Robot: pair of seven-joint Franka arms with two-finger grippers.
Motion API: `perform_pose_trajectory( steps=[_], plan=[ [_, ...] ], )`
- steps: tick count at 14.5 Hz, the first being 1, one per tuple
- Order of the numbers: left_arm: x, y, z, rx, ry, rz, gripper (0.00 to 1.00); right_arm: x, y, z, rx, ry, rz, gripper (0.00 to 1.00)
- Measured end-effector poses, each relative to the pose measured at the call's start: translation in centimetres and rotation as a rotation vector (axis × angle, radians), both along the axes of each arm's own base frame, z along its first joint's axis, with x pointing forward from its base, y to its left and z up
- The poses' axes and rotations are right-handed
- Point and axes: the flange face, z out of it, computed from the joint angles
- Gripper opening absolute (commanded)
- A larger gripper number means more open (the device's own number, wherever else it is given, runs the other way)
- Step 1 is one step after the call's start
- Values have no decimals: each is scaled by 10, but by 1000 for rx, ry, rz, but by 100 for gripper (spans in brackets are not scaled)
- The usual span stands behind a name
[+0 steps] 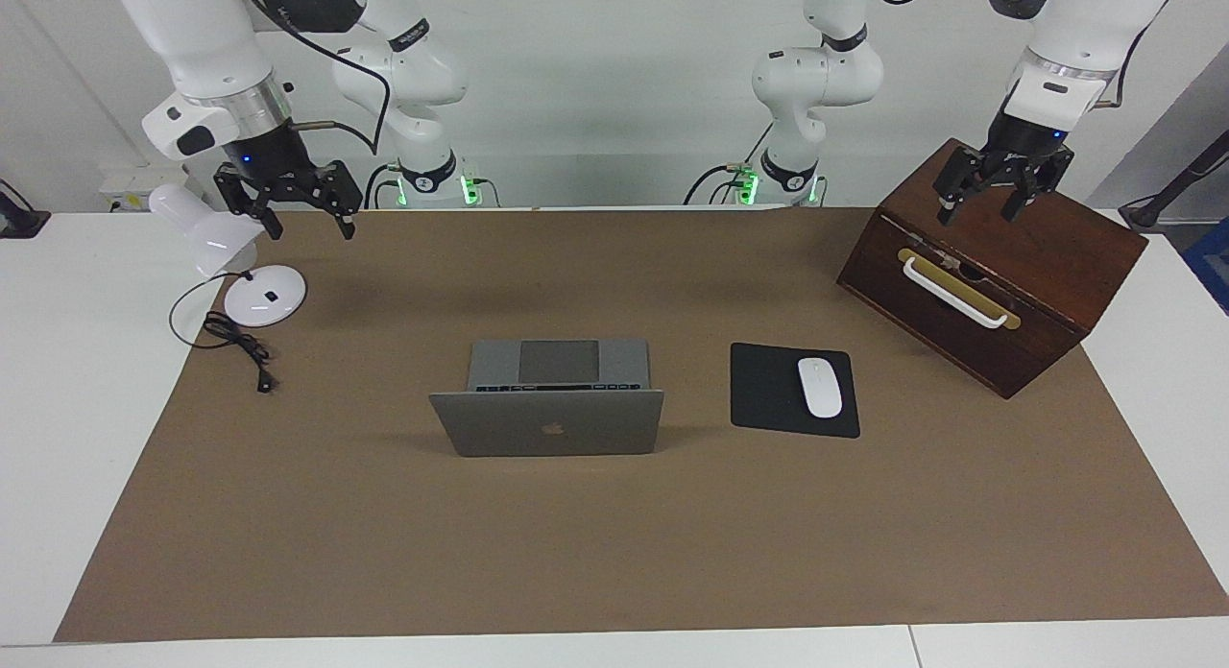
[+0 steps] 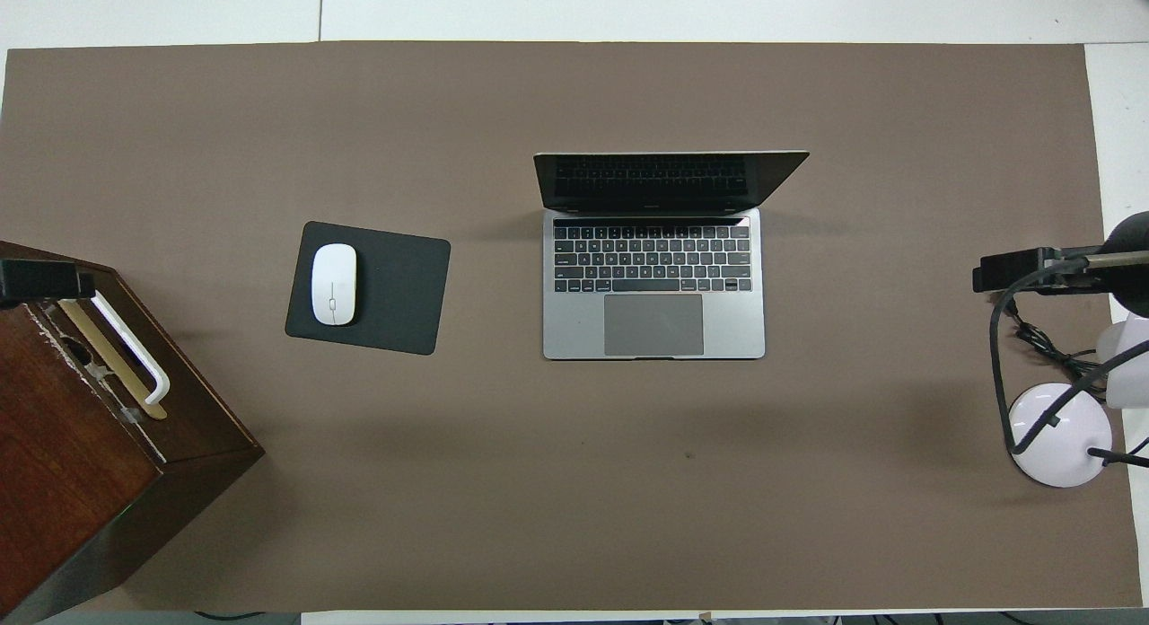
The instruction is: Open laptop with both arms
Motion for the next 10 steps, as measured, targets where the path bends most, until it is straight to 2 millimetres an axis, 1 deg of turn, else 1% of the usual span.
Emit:
perform_pose_trajectory(
  steps=[2, 5, 7, 10],
  plan=[
    [6, -1, 9, 1, 27, -1, 100, 0, 3, 0, 0, -3, 5, 100],
    [16, -2, 14, 3, 71, -3, 100, 2, 3, 2, 0, -20, 5, 100],
    [24, -3, 10, 4, 92, -3, 100, 6, 3, 5, 0, -60, 7, 100],
    [31, -3, -8, 6, 140, -4, 100, 9, 3, 6, 0, -67, 11, 100]
  ],
)
